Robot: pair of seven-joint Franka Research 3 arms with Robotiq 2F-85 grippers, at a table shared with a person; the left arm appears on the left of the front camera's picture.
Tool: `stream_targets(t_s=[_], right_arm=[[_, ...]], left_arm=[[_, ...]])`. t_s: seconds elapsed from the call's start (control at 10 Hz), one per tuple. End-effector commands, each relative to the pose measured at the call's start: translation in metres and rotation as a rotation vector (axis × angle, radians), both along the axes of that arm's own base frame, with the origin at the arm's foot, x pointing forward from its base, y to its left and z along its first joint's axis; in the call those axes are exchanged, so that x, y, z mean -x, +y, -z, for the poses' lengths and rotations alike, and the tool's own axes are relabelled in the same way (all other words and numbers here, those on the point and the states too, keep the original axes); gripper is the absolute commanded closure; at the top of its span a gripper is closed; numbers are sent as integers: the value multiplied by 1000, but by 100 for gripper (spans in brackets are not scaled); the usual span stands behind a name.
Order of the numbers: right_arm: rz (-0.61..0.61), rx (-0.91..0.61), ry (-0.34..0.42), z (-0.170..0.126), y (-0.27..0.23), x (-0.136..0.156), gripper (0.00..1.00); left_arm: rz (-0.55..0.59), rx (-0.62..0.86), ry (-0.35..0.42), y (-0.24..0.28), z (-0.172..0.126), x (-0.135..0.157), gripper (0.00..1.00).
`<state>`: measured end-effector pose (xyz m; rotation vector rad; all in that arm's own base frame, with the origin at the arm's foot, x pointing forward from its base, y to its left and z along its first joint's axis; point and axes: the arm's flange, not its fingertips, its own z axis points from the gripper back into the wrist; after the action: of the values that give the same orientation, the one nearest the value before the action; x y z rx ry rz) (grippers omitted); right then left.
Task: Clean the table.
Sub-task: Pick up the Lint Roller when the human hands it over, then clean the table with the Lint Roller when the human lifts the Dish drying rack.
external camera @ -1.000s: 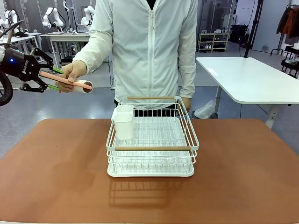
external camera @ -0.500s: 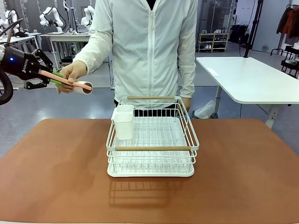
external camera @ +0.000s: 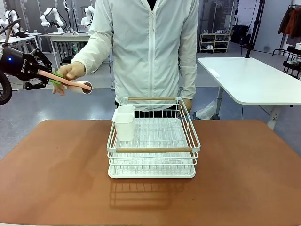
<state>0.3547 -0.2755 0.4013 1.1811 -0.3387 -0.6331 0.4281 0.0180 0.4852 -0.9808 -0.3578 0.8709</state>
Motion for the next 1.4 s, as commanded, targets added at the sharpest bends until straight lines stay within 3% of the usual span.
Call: stream_targets(t_s=[0.0,1.3], right_arm=[[4,-18,5,-5,2,1,0],[4,-18,5,-5,2,1,0]], left_arm=[[2,-5,1,-2,0,0,100],[2,-5,1,-2,0,0,100]])
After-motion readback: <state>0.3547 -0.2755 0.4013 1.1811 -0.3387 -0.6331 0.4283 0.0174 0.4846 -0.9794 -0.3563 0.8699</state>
